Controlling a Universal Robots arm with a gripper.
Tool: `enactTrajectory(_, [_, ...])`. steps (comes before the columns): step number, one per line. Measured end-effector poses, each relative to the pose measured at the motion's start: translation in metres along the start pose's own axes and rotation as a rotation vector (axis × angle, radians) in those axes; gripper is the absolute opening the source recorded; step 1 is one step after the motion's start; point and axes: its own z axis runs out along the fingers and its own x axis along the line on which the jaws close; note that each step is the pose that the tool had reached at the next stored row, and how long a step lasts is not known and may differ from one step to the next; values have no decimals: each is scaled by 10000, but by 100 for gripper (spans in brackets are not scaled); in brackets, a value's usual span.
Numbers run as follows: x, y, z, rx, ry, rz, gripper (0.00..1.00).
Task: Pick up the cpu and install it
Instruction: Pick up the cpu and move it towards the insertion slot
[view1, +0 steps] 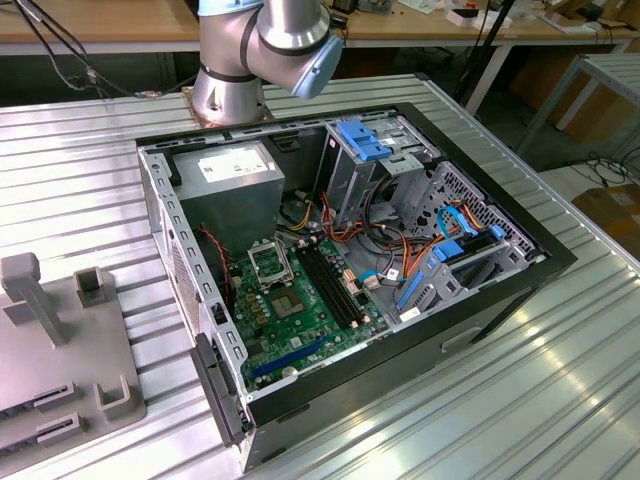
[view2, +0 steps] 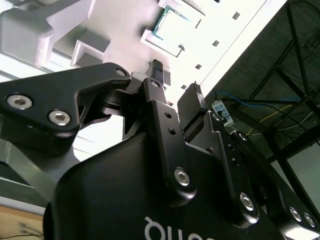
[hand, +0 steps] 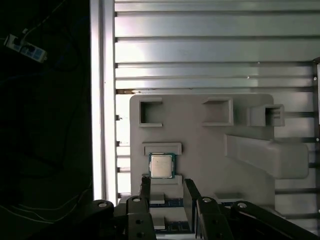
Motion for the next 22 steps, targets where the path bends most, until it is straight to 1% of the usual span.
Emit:
enactTrajectory(2, [0,-2,36,0,3,0,40])
enactTrajectory(3, [0,-3,56,0,5,0,41])
enactTrajectory(4, [-1,-4,76,-1,6,0,47])
enactTrajectory(6, [-1,-6,114,0,8,0,47])
enactTrajectory(7, [-1,-6,132,-1,9,0,53])
enactTrajectory(16, [-3,-19,303,-1,30,1,53])
enactTrajectory(17, [-4,-46,353,1,50,-10,53])
enactTrajectory(18, [-4,-63,380,2,55,-30,53])
enactTrajectory(20, [-1,-75,454,1,58,-39,53])
enactTrajectory(22, [1,-78,501,1,61,-39,53])
